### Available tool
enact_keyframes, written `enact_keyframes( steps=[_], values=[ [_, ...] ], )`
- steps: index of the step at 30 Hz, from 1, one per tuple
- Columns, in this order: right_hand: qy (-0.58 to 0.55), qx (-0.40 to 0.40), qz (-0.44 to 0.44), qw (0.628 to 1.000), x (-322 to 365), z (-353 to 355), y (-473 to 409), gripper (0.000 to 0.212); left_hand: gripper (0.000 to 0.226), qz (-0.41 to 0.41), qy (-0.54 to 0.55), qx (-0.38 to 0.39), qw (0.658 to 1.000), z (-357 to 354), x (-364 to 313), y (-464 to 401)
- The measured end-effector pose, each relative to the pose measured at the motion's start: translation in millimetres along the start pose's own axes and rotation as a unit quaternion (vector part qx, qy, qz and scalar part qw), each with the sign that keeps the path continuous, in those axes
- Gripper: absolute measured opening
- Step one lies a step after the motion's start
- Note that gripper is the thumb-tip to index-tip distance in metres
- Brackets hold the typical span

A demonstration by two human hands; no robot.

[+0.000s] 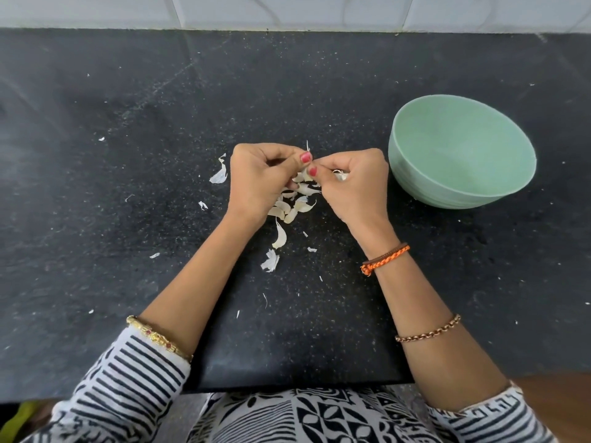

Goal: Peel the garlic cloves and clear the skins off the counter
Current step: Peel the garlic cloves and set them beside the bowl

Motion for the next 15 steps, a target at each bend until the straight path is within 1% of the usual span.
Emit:
enact_keyframes(
  steps=[3, 5, 7, 8, 11, 13, 15],
  values=[
    [-0.009, -0.011, 0.002, 1.0, 0.8, -0.9, 1.5, 0.008, 0.016, 0.021, 0.022, -0.009, 0.999, -0.2, 0.9, 0.1],
    [-0.07, -0.006, -0.032, 0.997, -0.3, -0.4, 0.6, 0.008, 0.016, 0.021, 0.043, -0.008, 0.999, -0.2, 0.8, 0.1],
    [-0.141, 0.002, -0.077, 0.987, -3.2, 0.2, -0.8, 0.008, 0.017, -0.006, 0.038, -0.013, 0.999, -0.3, 0.1, 0.2],
    [-0.158, 0.006, -0.087, 0.984, -4.4, 0.2, -1.1, 0.009, 0.015, -0.022, 0.025, -0.018, 0.999, -0.1, 0.6, -0.1],
    [-0.126, 0.032, -0.069, 0.989, -5.1, 0.1, -1.6, 0.008, 0.013, -0.063, -0.046, -0.015, 0.997, 1.2, 1.1, -1.7],
    [-0.086, 0.07, -0.059, 0.992, -5.3, 0.3, -3.0, 0.01, 0.01, -0.088, -0.089, -0.005, 0.992, 0.6, -0.2, -1.7],
    [-0.066, 0.1, -0.051, 0.991, -5.0, 1.6, -4.7, 0.012, 0.009, -0.095, -0.11, -0.009, 0.989, 0.5, -1.0, -2.3]
  ],
)
Point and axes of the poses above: each hand's wrist, its own y-axis away from the middle knuckle, its own z-axis out of the back of the hand, x = y × z, the point moved 3 cm from there along -y, towards the middle knuckle, and after that the axes turned 8 degrees about -y, right-handed, at the moved point
